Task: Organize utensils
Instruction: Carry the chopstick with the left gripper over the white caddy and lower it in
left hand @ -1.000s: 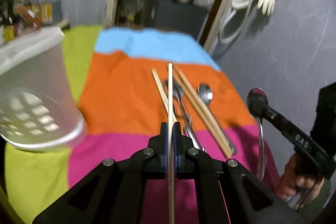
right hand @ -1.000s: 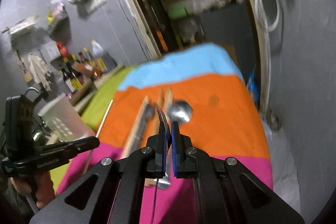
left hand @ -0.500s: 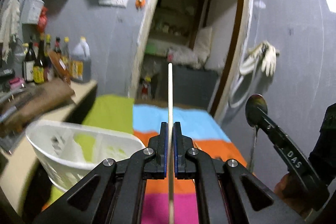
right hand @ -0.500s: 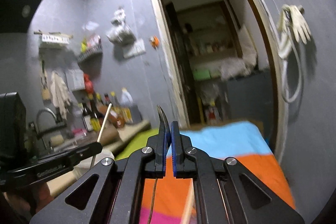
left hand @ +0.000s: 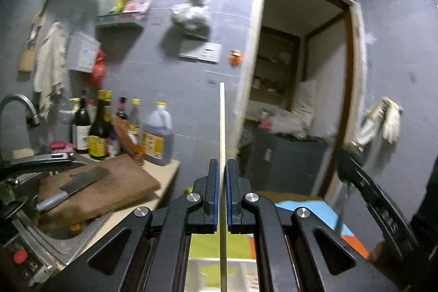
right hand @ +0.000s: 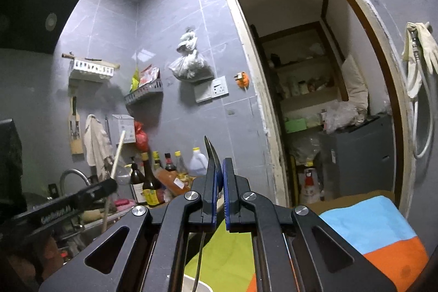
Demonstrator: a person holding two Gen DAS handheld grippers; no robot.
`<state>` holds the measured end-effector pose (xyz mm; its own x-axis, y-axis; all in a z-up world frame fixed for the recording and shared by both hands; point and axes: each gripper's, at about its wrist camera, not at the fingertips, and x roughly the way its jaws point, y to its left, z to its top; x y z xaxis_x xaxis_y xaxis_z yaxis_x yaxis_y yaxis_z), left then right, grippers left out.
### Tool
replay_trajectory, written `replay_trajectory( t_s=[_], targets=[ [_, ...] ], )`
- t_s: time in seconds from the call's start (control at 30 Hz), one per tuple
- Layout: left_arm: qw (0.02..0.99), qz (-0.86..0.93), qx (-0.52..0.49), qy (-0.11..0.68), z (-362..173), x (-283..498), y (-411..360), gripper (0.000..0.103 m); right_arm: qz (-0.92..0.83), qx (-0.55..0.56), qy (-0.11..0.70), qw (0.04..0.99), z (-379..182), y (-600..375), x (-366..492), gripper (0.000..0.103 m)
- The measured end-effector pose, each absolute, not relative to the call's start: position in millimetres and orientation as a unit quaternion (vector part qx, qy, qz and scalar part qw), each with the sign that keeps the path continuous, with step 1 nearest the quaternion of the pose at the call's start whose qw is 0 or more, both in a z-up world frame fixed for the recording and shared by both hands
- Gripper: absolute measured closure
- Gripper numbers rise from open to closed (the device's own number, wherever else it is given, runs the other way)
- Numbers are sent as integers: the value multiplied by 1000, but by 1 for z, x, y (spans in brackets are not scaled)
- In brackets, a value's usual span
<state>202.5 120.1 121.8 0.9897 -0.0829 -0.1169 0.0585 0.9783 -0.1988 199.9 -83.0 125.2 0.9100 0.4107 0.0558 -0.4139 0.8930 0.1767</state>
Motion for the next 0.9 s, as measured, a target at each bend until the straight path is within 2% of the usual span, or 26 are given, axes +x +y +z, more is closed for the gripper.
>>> replay_trajectory(
  t_s=[0.2,0.43,0.63,0.9],
  targets=[
    [989,-5,-137,60,106,221,159,100,205,73,2,976,107,-58,215,101],
    [985,28,-162,59,68,223,163,100,211,55,24,976,80,-43,220,101],
    [989,45,-132,53,52,213,145,100,234,40,39,971,67,-38,219,100],
    [991,30,-101,77,39,207,130,100,250,38,99,963,56,-42,224,99]
  ],
)
